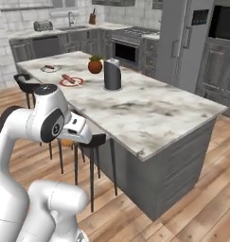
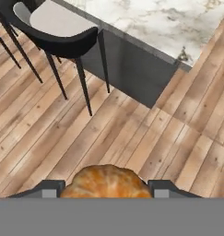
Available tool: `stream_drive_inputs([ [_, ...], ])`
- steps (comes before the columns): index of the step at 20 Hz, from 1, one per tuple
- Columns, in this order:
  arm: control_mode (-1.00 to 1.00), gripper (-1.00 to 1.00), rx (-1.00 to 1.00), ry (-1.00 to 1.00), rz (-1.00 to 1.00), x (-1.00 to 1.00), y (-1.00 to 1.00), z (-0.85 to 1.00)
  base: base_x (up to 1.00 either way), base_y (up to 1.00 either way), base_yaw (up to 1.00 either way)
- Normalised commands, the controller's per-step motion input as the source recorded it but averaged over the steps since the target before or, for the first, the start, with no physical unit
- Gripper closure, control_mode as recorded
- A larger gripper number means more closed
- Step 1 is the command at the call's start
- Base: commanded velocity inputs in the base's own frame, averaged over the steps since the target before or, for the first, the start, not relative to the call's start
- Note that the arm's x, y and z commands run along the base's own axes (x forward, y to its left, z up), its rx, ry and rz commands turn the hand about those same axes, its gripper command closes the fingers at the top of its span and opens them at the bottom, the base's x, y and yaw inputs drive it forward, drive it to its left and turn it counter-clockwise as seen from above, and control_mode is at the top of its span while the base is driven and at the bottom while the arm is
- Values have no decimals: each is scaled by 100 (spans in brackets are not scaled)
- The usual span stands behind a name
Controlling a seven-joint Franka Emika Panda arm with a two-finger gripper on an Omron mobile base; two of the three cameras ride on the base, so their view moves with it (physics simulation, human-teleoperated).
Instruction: Pick up the tangerine and pear from the fridge and place one fruit on each plate on the dining counter.
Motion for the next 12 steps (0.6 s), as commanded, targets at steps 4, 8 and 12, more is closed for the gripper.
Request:
stream_drive_inputs([
  [4, 100, 100, 0, 0, 0, 0, 0, 0, 7, 100, -41],
  [8, 100, 100, 0, 0, 0, 0, 0, 0, 23, 100, -38],
  [12, 100, 100, 0, 0, 0, 0, 0, 0, 30, 100, -32],
])
